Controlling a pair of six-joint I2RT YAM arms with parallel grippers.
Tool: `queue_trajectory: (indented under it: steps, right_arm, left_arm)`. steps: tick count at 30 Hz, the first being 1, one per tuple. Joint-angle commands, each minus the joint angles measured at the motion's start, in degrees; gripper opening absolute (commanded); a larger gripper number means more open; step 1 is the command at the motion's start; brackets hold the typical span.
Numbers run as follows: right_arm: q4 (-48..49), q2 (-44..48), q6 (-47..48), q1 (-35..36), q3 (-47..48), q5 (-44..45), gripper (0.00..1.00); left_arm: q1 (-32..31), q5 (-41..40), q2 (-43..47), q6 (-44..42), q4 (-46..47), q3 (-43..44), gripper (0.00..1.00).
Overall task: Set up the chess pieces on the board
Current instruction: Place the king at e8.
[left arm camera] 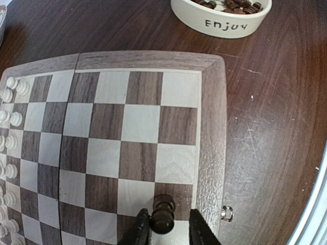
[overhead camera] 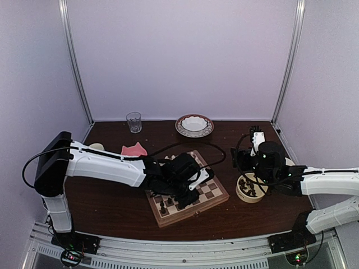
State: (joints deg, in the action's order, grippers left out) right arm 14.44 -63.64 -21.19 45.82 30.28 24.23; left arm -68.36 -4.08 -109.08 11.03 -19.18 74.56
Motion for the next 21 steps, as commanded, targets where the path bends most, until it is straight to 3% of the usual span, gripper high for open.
queue_trajectory:
  steps: [1,6,11,18,21]
  right_arm:
    - [0.91,-0.13,0.51,-0.29,-0.31,-0.52,0.80]
    - [1.08,-0.17,0.86,-0.30,-0.31,-0.50,0.80]
    - [1.26,-0.25,1.17,-0.30,-0.46,-0.82,0.80]
    - [2.04,-2.94,7.13,-0.14,1.06,-20.77,0.74]
    - [-2.43,-5.20,8.27,0.12,4.87,-24.03,0.73]
  left_arm:
    - [-0.39,0.35,-0.42,-0.23,0.72,1.76,0.36]
    - [-0.36,0.65,1.88,0.43,1.15,1.32,0.49]
    - [-0.22,0.71,9.75,1.08,4.77,-2.76,0.52]
    - [4.38,-2.38,24.73,3.29,12.11,-16.13,0.52]
    - [7.55,-5.01,29.90,5.04,15.47,-21.73,0.52]
